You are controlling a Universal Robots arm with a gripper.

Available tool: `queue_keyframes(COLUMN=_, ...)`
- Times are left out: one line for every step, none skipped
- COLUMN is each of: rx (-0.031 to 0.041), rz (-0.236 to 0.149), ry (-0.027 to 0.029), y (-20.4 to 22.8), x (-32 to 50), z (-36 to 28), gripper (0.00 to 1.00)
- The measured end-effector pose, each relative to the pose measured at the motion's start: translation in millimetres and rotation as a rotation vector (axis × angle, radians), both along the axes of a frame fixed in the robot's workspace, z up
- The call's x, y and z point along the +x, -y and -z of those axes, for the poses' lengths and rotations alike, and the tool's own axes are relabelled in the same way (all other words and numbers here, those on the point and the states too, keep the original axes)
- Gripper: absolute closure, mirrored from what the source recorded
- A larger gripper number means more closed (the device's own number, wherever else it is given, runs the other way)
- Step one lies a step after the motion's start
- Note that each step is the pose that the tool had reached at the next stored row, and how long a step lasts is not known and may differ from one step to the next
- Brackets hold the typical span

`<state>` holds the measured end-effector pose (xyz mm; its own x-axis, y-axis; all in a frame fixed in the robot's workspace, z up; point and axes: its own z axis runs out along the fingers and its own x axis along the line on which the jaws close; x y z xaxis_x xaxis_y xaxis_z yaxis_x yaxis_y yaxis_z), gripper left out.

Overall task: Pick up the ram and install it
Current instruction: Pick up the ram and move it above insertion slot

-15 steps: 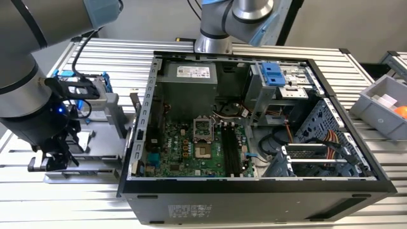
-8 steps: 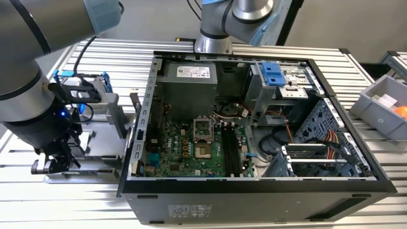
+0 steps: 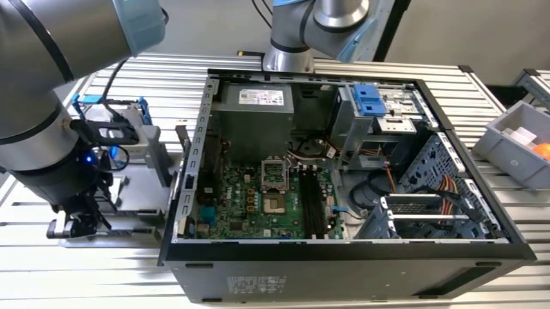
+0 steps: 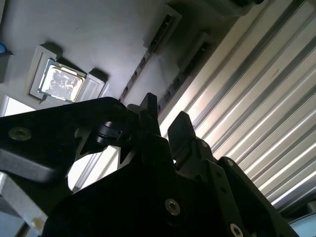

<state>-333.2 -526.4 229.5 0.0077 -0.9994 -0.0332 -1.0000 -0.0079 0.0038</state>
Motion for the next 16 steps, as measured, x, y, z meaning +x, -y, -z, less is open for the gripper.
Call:
queue_keyframes(rx=0.0, rz=0.0, ry=0.0, y=0.0, x=0.0, z=1.2, gripper=0.0)
queue_keyframes(rx=-0.0001, rz=0.0, ry=0.0, y=0.0, x=-0.1, z=2.4, gripper=0.0)
queue_keyframes(rx=-0.0001, rz=0.0, ry=0.0001, y=0.0, x=-0.1, z=3.5, gripper=0.0)
queue_keyframes(rx=-0.0001, rz=0.0, ry=0.0002, y=0.0, x=0.0, z=4.6, gripper=0.0)
queue_keyframes(rx=-0.0001, rz=0.0, ry=0.0002, y=0.0, x=0.0, z=5.6, gripper=0.0)
queue_keyframes(rx=-0.0001, rz=0.0, ry=0.0002, y=0.0, x=-0.1, z=6.5, gripper=0.0)
queue_keyframes(rx=-0.0001, rz=0.0, ry=0.0002, y=0.0, x=-0.2, z=7.3, gripper=0.0)
queue_keyframes(rx=-0.0002, rz=0.0, ry=0.0002, y=0.0, x=-0.3, z=8.1, gripper=0.0)
queue_keyframes(rx=-0.0002, rz=0.0, ry=0.0002, y=0.0, x=-0.5, z=9.0, gripper=0.0)
queue_keyframes(rx=-0.0002, rz=0.0, ry=0.0001, y=0.0, x=-0.7, z=9.9, gripper=0.0)
queue_keyframes(rx=-0.0002, rz=0.0, ry=0.0002, y=0.0, x=-0.9, z=10.7, gripper=0.0)
queue_keyframes(rx=-0.0002, rz=0.001, ry=0.0002, y=0.0, x=-1.0, z=11.6, gripper=0.0)
queue_keyframes(rx=-0.0002, rz=0.001, ry=0.0002, y=0.0, x=-1.2, z=12.5, gripper=0.0)
queue_keyframes(rx=-0.0002, rz=0.001, ry=0.0003, y=0.0, x=-1.3, z=13.5, gripper=0.0)
queue_keyframes(rx=-0.0003, rz=0.001, ry=0.0002, y=0.0, x=-1.4, z=14.5, gripper=0.0)
queue_keyframes(rx=-0.0003, rz=0.001, ry=0.0002, y=0.0, x=-1.5, z=15.4, gripper=0.0)
